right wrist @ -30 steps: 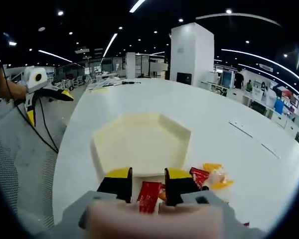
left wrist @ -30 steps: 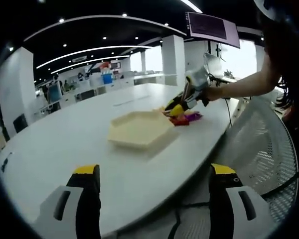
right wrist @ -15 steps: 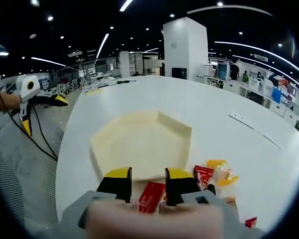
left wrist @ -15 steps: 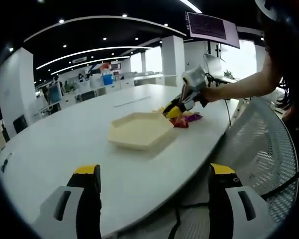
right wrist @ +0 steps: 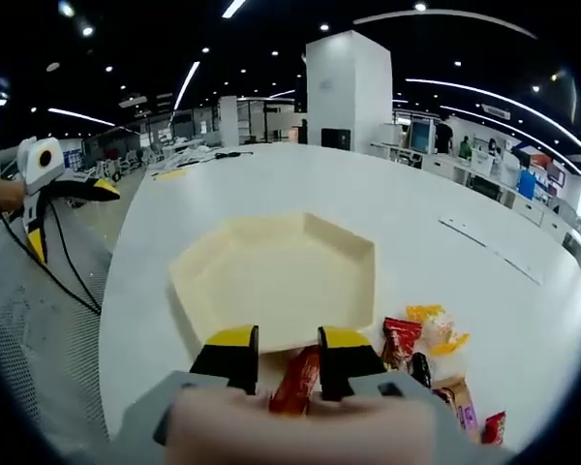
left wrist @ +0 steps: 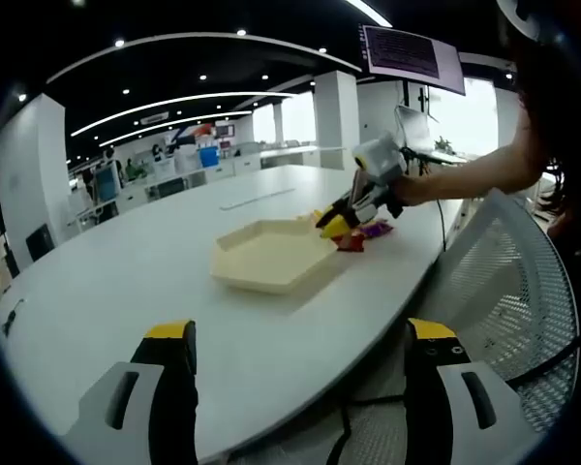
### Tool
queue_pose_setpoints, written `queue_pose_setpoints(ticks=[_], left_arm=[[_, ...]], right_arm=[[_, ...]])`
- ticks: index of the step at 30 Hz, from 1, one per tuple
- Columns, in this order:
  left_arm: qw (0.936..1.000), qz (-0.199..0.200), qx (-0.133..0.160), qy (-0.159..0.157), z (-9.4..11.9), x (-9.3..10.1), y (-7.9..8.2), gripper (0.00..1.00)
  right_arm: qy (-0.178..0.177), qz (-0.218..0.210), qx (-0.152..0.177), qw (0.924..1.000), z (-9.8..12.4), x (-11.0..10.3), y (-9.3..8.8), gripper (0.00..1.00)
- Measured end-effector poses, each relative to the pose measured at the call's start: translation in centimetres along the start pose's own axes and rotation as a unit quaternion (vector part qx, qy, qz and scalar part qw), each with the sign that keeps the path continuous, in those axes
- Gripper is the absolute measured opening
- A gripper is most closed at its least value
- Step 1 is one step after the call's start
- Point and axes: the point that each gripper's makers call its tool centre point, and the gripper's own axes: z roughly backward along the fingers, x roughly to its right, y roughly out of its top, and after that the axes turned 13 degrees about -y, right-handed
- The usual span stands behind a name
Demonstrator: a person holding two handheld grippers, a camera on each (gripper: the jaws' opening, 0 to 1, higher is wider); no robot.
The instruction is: Place the target food into the container with the food tongs after gripping and lifting it, then release it inside without dropping or visibly crushing the food.
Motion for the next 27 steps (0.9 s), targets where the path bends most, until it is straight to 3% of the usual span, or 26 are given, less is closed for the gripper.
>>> queue_pose_setpoints(ticks=[6, 15, 27], left_arm=[[1.0000, 0.000, 0.000, 0.000, 0.0, 0.0, -0.1, 0.85], [1.0000, 0.001, -0.001, 0.000, 0.0, -0.1, -0.1, 0.85], [1.0000, -0.001, 0.000, 0.004, 0.0, -0.2, -0.2, 0.85]], right_arm=[[-0.009, 0.010, -0.001, 0.9999, 0.2, 0.4, -0.1, 0.20], [-0.017, -0.013, 0.002, 0.9998, 0.9, 1.3, -0.3, 0.18], [-0.020, -0.043, -0.014, 0.9988, 4.4, 2.7, 1.5, 0.17]])
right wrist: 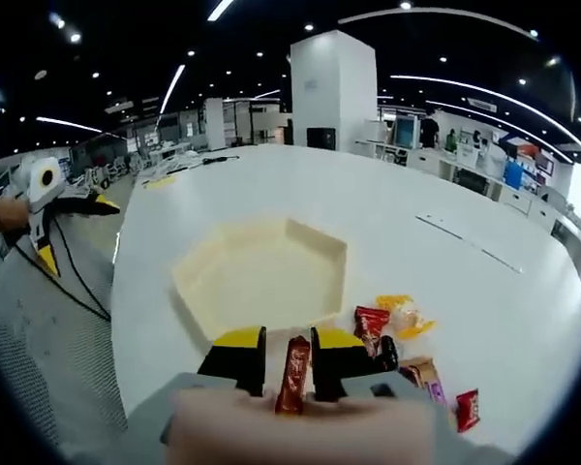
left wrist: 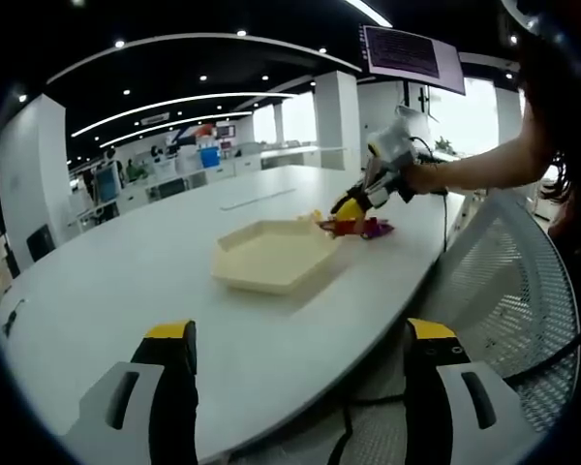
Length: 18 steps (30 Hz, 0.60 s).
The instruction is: Place the target food into the container with the food tongs after gripping and lifting it, then release it inside without dropping or visibly crushing the food.
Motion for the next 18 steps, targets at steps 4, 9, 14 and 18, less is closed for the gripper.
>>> queue_pose_setpoints(ticks=[4, 9, 14, 18], left_arm=[[1.0000, 0.000, -0.001, 0.005, 0.1, -0.1, -0.1, 0.85], [1.0000, -0.002, 0.003, 0.007, 0.1, -0.1, 0.1, 0.85], [0.9999, -0.006, 0.009, 0.006, 0.2, 0.0, 0.4, 0.84], [0.9994, -0.016, 0.024, 0.021, 0.3, -0.5, 0.9, 0.88]], right_arm=[[-0.008, 0.001, 0.003, 1.0000, 1.5, 0.8, 1.7, 0.17], [-0.030, -0.009, 0.018, 0.9993, 3.5, 2.4, 4.9, 0.17], [-0.047, -0.016, 0.023, 0.9985, 5.6, 3.7, 7.5, 0.17], [-0.064, -0.023, 0.019, 0.9975, 6.9, 5.1, 8.6, 0.18]])
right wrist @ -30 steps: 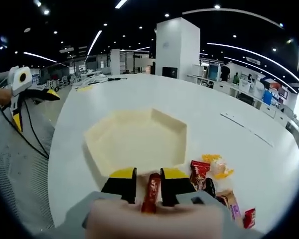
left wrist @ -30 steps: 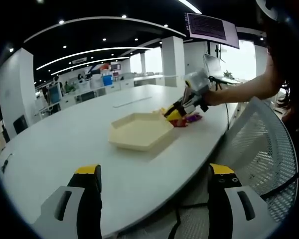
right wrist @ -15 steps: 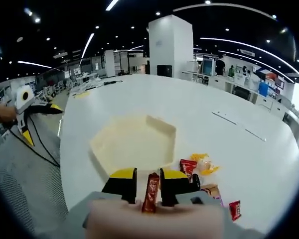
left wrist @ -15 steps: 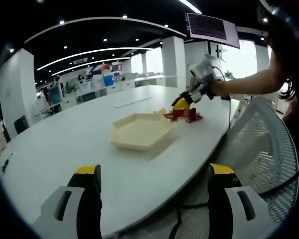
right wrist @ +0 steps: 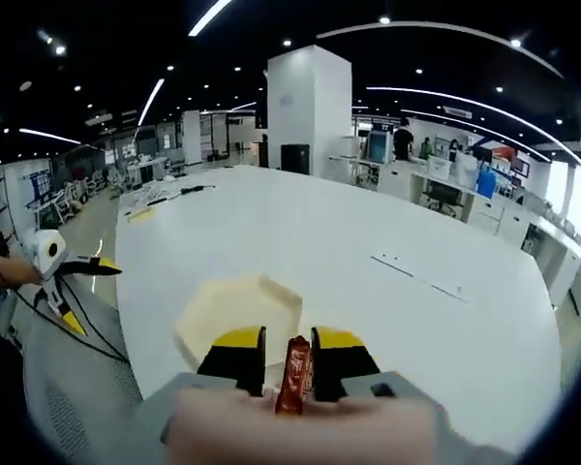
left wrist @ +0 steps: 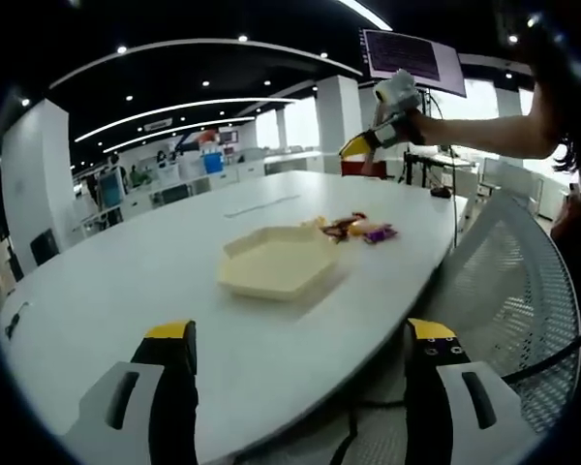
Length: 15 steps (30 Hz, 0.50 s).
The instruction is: Place the target food into the container with the food tongs after gripping and lifting it, then release it inside without dropping or visibly crushing the food.
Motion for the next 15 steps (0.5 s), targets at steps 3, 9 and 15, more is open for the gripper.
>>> queue_pose_setpoints(ticks=[3, 9, 15], left_arm=[[1.0000, 0.002, 0.000, -0.003, 0.0, 0.1, -0.1, 0.88], [1.0000, 0.002, -0.001, -0.001, 0.0, 0.0, -0.1, 0.88], [1.0000, 0.003, -0.003, 0.002, 0.0, 0.0, -0.2, 0.87]], right_arm=[[-0.006, -0.009, -0.006, 0.9999, 0.7, 0.5, 0.4, 0.18], [-0.011, -0.017, -0.005, 0.9998, 1.4, 1.1, 1.8, 0.18], [-0.003, -0.017, 0.001, 0.9998, 0.6, 0.2, 3.3, 0.18]])
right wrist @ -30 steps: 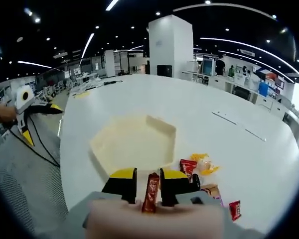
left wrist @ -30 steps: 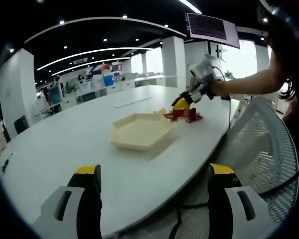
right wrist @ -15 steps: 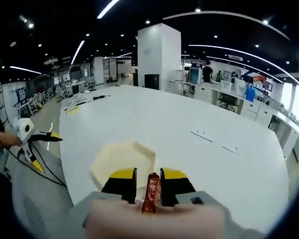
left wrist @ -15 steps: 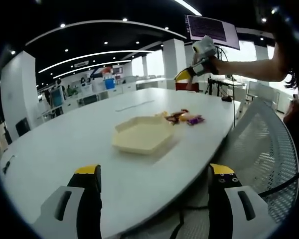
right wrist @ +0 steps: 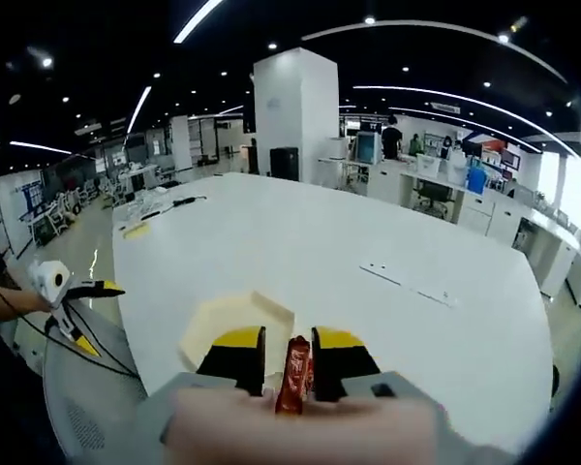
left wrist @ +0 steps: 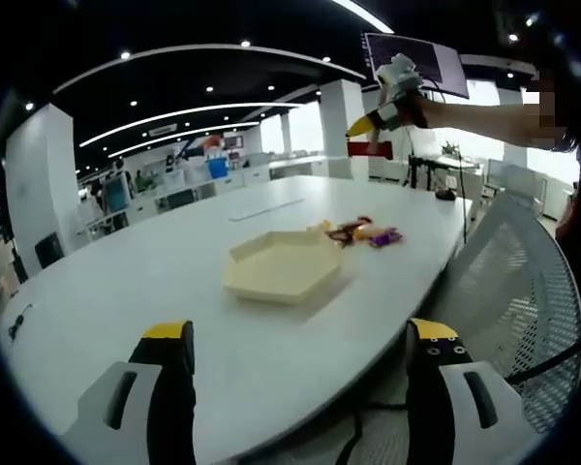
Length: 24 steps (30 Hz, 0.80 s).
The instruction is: Place the target food into the container with the food tongs after gripping and lifting it, then release it inside without dropping or visibly crushing the food.
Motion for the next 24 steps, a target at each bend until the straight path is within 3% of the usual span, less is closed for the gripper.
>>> queue_pose_setpoints(ticks=[24], left_arm=[[1.0000, 0.001, -0.003, 0.005, 0.1, -0.2, -0.1, 0.85]], right_arm=[[0.084, 0.007, 0.009, 0.9964, -6.4, -7.6, 2.7, 0.18]])
